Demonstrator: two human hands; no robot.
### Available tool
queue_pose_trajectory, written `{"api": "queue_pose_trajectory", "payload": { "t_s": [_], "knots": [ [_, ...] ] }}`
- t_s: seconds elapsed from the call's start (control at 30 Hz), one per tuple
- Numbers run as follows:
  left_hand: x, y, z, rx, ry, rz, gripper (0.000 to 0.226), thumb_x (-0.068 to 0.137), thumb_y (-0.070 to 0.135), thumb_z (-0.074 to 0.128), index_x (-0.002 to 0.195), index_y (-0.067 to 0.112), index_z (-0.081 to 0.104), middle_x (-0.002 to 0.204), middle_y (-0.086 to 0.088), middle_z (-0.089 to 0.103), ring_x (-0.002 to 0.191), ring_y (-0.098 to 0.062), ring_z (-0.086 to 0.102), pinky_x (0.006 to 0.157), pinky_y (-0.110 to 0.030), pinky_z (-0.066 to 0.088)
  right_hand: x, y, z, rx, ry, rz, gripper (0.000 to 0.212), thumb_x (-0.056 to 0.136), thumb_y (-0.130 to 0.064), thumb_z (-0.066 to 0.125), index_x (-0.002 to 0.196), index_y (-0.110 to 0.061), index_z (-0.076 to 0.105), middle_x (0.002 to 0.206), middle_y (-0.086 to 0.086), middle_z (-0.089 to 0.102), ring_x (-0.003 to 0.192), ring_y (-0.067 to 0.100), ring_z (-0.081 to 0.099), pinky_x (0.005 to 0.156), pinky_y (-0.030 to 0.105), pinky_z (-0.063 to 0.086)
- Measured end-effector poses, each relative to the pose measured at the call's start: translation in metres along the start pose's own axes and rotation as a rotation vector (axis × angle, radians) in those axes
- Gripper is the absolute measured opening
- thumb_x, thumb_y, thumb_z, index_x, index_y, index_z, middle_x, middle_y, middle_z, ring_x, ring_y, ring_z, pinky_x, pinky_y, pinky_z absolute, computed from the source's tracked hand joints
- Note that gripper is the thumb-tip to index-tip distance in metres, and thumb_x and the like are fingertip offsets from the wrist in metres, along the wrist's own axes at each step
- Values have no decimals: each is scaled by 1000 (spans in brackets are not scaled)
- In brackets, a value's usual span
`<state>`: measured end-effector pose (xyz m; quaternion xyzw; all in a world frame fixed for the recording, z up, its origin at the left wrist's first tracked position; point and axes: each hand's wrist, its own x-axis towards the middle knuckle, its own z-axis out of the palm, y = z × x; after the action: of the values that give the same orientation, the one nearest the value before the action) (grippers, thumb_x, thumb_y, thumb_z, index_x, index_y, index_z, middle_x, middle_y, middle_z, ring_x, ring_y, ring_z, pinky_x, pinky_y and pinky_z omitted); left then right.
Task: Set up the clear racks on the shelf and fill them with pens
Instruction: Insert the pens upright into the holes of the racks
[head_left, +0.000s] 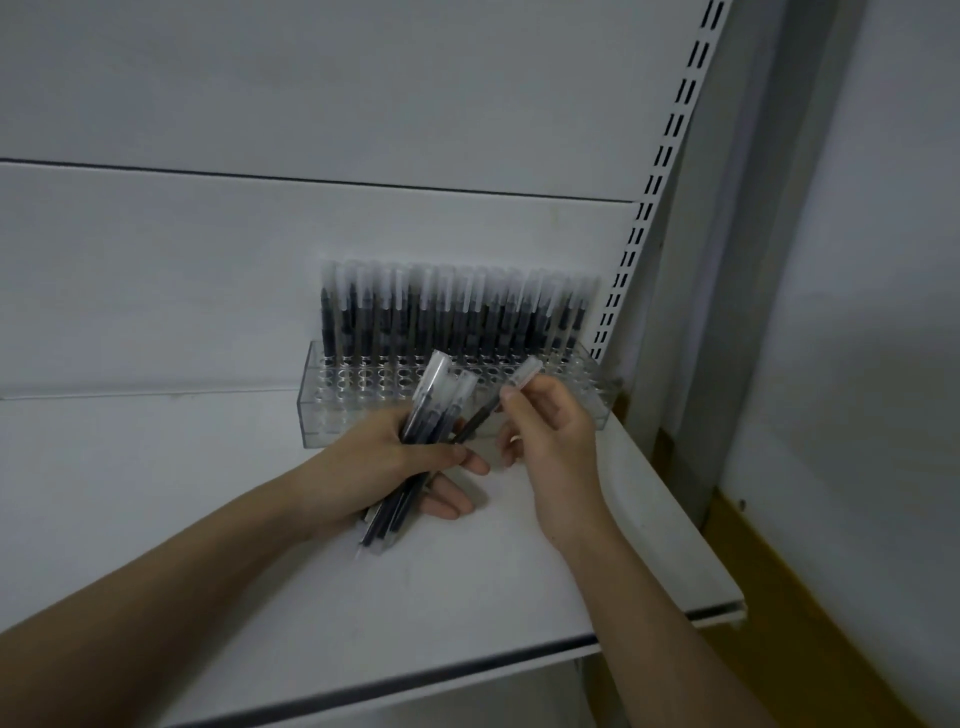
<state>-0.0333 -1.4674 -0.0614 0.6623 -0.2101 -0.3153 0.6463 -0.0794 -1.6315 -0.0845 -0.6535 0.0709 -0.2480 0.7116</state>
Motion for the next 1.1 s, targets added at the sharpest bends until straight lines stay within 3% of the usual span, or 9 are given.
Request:
{"api": "queue_pose_trajectory", "payload": {
  "t_s": [0.1, 0.23, 0.33, 0.43, 0.53, 0.63, 0.77, 0.9, 1.1],
  "knots": [
    [-1, 4, 5, 34, 11, -12, 26, 94, 3, 59, 120, 0, 58, 102, -18, 74, 77, -39, 72, 67, -38, 62, 1, -1, -1, 62, 27, 38, 4, 94, -12, 64, 91, -11, 62, 77, 8, 61, 62, 21, 53, 53, 32, 44],
    [-4, 12, 16, 69, 54, 47, 21, 97, 6, 57, 117, 2, 62, 102, -17, 74, 70, -35, 71, 56, -34, 58, -3, -11, -1, 94, 1, 58, 9, 93, -10, 66, 101, -13, 62, 80, 1, 68, 64, 14, 59, 56, 26, 49],
    [-4, 19, 25, 61, 51, 39, 22, 98, 9, 56, 119, 4, 61, 105, -16, 74, 75, -39, 71, 59, -35, 60, -3, -18, -4, 129, 17, 54, 9, 93, -9, 66, 101, -12, 63, 82, 3, 68, 66, 14, 60, 60, 26, 51],
    [13, 29, 32, 9, 113, 62, 26, 98, 17, 58, 120, 3, 57, 107, -15, 74, 75, -41, 72, 65, -40, 62, 11, -30, -12, 161, 127, 11, 11, 94, -10, 64, 104, -15, 65, 83, -3, 70, 68, 10, 60, 62, 24, 52],
    [31, 39, 37, -54, 212, 146, 17, 99, 21, 58, 107, 7, 53, 90, -10, 75, 56, -33, 66, 59, -39, 60, 36, -47, -28, 198, 261, -89, 15, 95, -9, 63, 110, -10, 61, 85, 0, 68, 63, 8, 59, 60, 23, 52],
    [43, 37, 40, -32, 216, 229, 15, 100, 22, 56, 89, 13, 49, 65, -3, 55, 46, -19, 43, 49, -32, 46, 58, -56, -39, 27, 320, -247, 22, 95, -10, 64, 116, -8, 58, 88, -1, 68, 67, 8, 62, 64, 20, 53],
    [52, 21, 46, -73, 89, 262, 26, 101, 23, 53, 78, 16, 42, 61, 2, 31, 47, -16, 29, 44, -27, 33, 89, -58, -37, -166, 279, -376, 19, 96, -11, 62, 109, -21, 55, 89, -8, 61, 72, -7, 58, 66, 10, 48],
    [51, 11, 53, -141, 5, 301, 10, 94, 15, 56, 97, 11, 47, 60, -1, 29, 45, -16, 28, 44, -26, 32, 106, -39, -37, -298, 258, -403, 17, 96, -18, 62, 110, -24, 55, 85, -9, 59, 72, -3, 55, 66, 13, 47],
    [58, 4, 51, -48, 121, 408, 12, 97, 6, 49, 110, 6, 51, 66, -8, 34, 50, -21, 39, 51, -30, 41, 114, -27, -41, -370, 187, -440, 15, 96, -19, 63, 105, -26, 54, 84, -9, 59, 69, -4, 53, 63, 11, 46]
  ]
}}
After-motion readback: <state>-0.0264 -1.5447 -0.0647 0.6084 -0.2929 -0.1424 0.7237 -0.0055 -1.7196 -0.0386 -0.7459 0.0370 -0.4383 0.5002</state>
